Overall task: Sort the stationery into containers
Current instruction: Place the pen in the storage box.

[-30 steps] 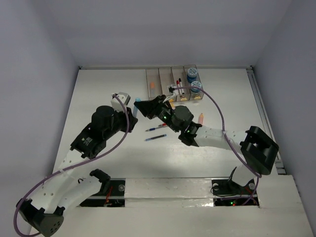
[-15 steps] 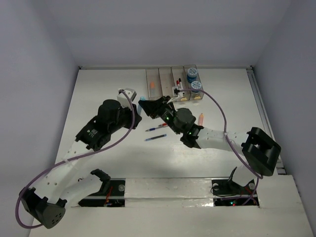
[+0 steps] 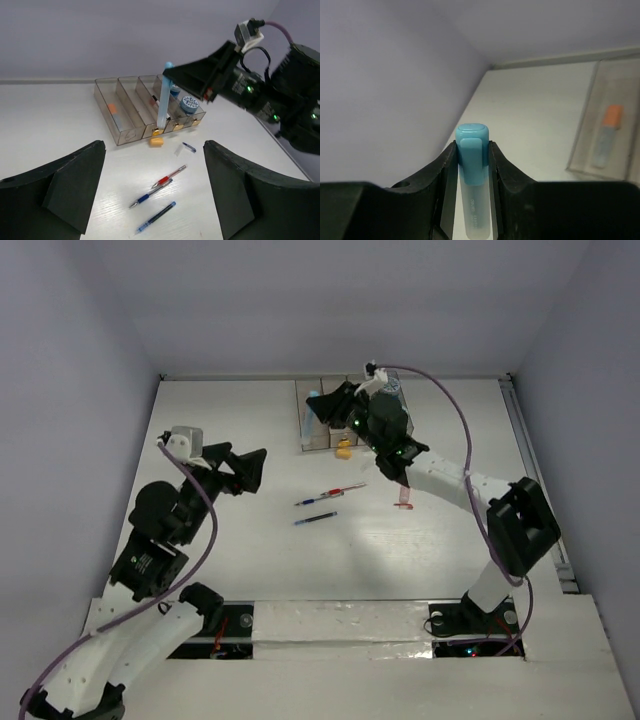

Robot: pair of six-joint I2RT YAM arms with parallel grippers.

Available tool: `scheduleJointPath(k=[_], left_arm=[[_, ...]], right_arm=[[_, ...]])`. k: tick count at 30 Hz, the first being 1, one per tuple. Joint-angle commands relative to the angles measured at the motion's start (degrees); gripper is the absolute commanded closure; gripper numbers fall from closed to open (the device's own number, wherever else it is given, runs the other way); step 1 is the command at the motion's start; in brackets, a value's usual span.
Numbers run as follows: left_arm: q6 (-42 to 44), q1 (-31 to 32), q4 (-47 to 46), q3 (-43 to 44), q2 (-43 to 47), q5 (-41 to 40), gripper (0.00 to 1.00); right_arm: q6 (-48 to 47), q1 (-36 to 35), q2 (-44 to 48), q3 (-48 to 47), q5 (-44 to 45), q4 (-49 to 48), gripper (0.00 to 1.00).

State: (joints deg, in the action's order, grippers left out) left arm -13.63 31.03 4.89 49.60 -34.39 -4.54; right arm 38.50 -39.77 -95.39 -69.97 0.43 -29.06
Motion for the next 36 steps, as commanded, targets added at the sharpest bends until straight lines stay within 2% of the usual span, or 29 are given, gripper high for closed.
scheduleJointPath(k=[1, 4, 5, 15, 21, 25, 26, 27, 28, 29, 33, 36], left_arm=[[-0.7, -0.1, -0.8, -4.2, 3.8, -2.7, 0.22], [-0.7, -0.1, -1.5, -7.3, 5.3, -3.9, 0.19], [-0.7, -0.1, -1.5, -7.8, 5.5, -3.3, 0.01], [2.1, -1.8, 0.6, -7.0, 5.6, -1.3, 0.01], [2.6, -2.3, 0.3, -7.1, 7.1, -0.1, 0.01], [2.6, -2.8, 0.1, -7.1, 7.1, 1.0, 0.01], [2.7, -3.3, 0.1, -7.1, 6.9, 1.3, 0.01], [2.7, -3.3, 0.0, -7.2, 6.8, 1.4, 0.01], [2.8, -3.3, -0.1, -7.2, 6.8, 1.5, 0.01], [2.8, -3.9, 0.0, -7.2, 6.6, 1.6, 0.01], [2.7, -3.9, -0.1, -7.2, 6.3, 2.2, 0.01], [2.6, -4.4, -0.1, -7.2, 6.1, 2.7, 0.01]], right_arm=[[-5.3, 2.8, -5.4, -8.4, -1.0, 5.5, 1.00], [-9.2, 3.9, -10.0, -13.1, -0.8, 8.7, 1.00], [-10.1, 3.9, -13.4, -17.4, 1.0, 9.9, 1.00], [-20.8, 5.0, -33.2, -45.5, 6.4, 24.5, 1.00], [-25.3, 5.5, -40.8, -52.3, 9.5, 28.8, 1.00], [-26.9, 5.5, -45.5, -58.6, 9.4, 34.9, 1.00], [-27.0, 5.5, -45.9, -59.0, 9.6, 35.2, 0.94], [-26.9, 5.5, -46.0, -58.8, 9.9, 35.3, 0.74], [-26.6, 5.5, -45.9, -58.5, 10.0, 35.0, 0.61], [-26.4, 5.5, -45.7, -58.2, 10.7, 34.9, 0.43], [-26.8, 5.5, -43.2, -58.6, 10.7, 35.0, 0.23], [-27.3, 5.5, -39.9, -58.0, 10.0, 35.6, 0.22]])
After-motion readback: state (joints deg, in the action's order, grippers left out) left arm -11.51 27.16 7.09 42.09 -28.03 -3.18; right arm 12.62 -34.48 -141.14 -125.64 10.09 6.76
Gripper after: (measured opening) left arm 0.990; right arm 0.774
